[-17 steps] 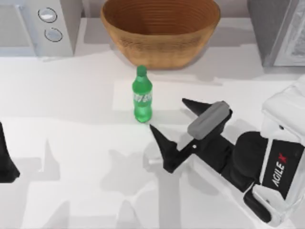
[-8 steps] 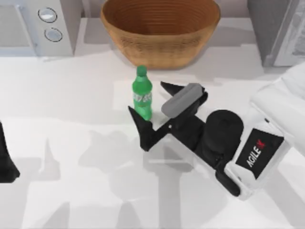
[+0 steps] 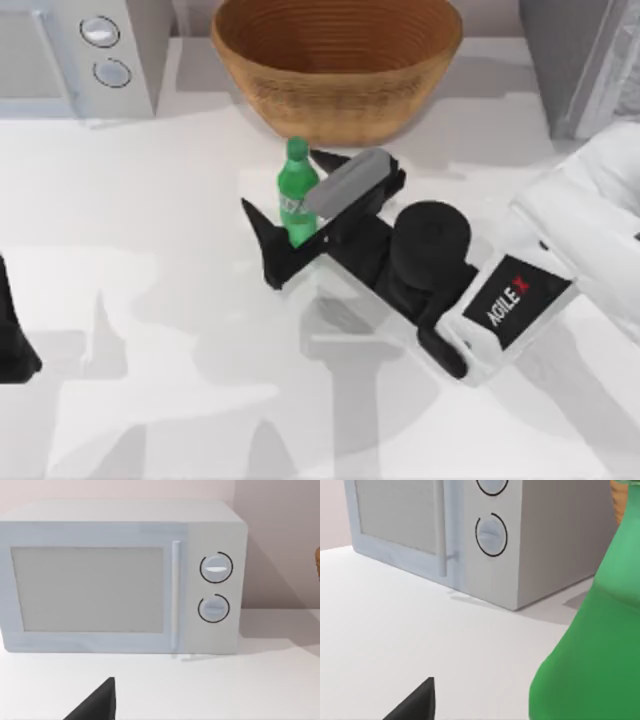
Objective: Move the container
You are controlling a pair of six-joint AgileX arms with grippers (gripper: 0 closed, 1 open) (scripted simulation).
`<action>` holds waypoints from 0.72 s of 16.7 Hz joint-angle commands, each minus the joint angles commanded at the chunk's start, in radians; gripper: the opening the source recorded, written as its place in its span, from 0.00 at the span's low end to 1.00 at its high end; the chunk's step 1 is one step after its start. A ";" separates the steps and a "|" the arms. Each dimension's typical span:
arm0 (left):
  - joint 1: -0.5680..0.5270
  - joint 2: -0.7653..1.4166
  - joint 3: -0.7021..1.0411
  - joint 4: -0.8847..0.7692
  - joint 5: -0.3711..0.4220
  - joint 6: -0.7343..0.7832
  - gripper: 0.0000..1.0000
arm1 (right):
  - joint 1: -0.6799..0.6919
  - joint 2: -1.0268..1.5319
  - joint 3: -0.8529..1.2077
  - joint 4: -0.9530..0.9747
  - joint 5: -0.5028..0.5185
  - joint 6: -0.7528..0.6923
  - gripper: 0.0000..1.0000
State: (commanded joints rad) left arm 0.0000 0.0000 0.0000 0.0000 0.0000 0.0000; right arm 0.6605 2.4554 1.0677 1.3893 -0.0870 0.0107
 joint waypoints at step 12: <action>0.000 0.000 0.000 0.000 0.000 0.000 1.00 | 0.000 0.000 0.000 0.000 0.000 0.000 0.17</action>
State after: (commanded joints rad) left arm 0.0000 0.0000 0.0000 0.0000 0.0000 0.0000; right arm 0.6605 2.4554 1.0677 1.3893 -0.0870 0.0107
